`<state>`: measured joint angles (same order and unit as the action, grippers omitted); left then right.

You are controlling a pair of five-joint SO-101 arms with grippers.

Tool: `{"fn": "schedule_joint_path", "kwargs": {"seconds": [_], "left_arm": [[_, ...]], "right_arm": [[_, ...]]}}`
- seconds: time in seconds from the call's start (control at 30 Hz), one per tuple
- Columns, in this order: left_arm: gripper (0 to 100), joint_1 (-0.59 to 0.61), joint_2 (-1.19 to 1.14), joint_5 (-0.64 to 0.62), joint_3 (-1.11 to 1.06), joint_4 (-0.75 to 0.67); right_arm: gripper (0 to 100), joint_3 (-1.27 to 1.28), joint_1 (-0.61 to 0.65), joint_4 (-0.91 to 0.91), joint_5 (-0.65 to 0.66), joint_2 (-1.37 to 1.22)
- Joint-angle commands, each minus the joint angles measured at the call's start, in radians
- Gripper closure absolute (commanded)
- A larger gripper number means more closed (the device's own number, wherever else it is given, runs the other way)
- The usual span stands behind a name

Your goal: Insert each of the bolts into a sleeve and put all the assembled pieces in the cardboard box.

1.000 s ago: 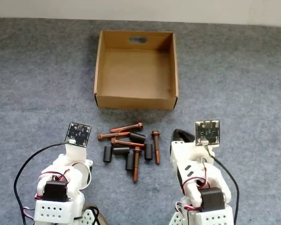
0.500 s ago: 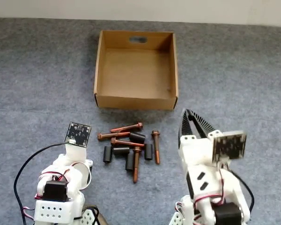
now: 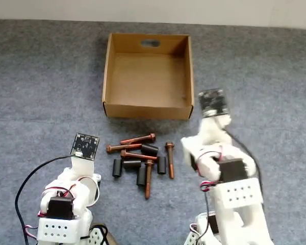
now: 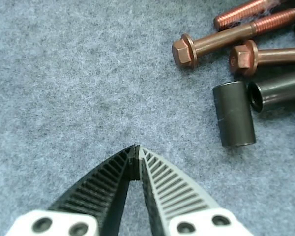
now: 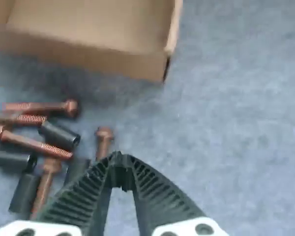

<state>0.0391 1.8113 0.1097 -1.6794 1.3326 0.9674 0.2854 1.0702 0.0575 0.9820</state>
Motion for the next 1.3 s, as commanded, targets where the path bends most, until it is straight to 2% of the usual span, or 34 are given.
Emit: {"fn": "schedule_joint_path", "kwargs": {"seconds": [0.0,0.1,0.17,0.37,0.53,0.67,0.83,1.13,1.27], "left_arm": [[99,0.01,0.007,0.006,-0.016,0.002],[99,0.01,0.007,0.006,-0.016,0.002],[99,0.01,0.007,0.006,-0.016,0.002],[99,0.01,0.007,0.006,-0.016,0.002],[99,0.01,0.007,0.006,-0.016,0.002],[99,0.01,0.007,0.006,-0.016,0.002],[99,0.01,0.007,0.006,-0.016,0.002],[99,0.01,0.007,0.006,-0.016,0.002],[99,0.01,0.007,0.006,-0.016,0.002]], "right_arm": [[99.2,0.064,0.134,-0.041,0.026,-0.019],[99.1,0.133,0.282,-0.077,0.026,-0.044],[97.3,0.166,0.335,-0.122,0.02,-0.084],[77.8,0.114,0.355,-0.183,0.02,-0.294],[80.8,0.005,0.36,-0.183,0.014,-0.452],[84.9,-0.056,0.36,-0.183,-0.069,-0.532],[89.7,-0.082,0.361,-0.188,-0.086,-0.596],[89.2,-0.082,0.355,-0.214,-0.084,-0.737],[82.4,-0.084,0.355,-0.251,-0.084,-0.794]]}}
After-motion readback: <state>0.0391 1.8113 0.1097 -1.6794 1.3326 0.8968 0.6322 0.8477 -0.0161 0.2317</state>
